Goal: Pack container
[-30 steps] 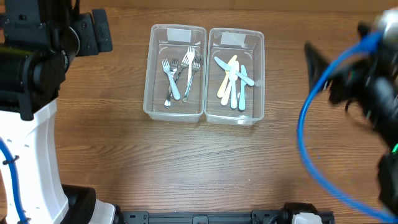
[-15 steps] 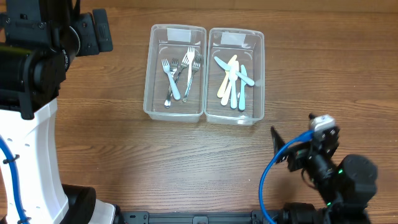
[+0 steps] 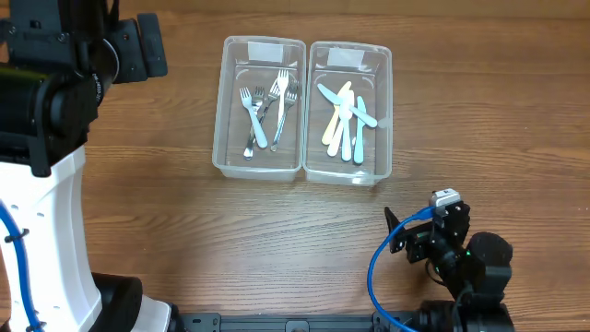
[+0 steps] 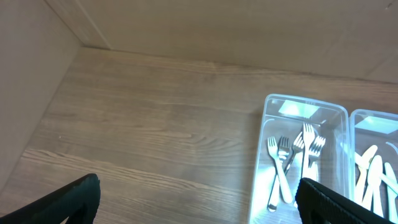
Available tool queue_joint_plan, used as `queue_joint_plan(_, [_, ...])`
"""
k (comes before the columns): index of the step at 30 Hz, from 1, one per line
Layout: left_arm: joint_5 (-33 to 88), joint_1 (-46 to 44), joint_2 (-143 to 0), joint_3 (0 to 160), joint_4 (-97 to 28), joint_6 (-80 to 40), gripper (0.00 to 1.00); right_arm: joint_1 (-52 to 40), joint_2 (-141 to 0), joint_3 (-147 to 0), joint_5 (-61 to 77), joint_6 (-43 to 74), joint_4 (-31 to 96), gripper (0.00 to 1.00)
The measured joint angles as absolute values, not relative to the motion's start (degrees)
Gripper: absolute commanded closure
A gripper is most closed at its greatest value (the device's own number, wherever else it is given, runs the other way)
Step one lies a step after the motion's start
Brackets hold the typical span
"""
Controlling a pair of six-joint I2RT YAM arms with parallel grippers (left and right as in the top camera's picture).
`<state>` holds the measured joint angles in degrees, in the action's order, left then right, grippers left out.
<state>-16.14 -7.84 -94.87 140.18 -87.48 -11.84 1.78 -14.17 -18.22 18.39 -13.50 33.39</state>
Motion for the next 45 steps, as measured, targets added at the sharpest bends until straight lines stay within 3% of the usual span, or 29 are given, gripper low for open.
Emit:
queue_joint_plan(12, [-16.1,-7.8,-94.9,140.2,-87.5,-11.9,0.00,1.8,-8.8,-9.7,18.2,-13.5,25.2,0.00])
queue_joint_plan(45, [-16.1,-7.8,-94.9,140.2,-87.5,-11.9,0.00,1.8,-0.8,-9.0,18.0,-13.5,25.0,0.00])
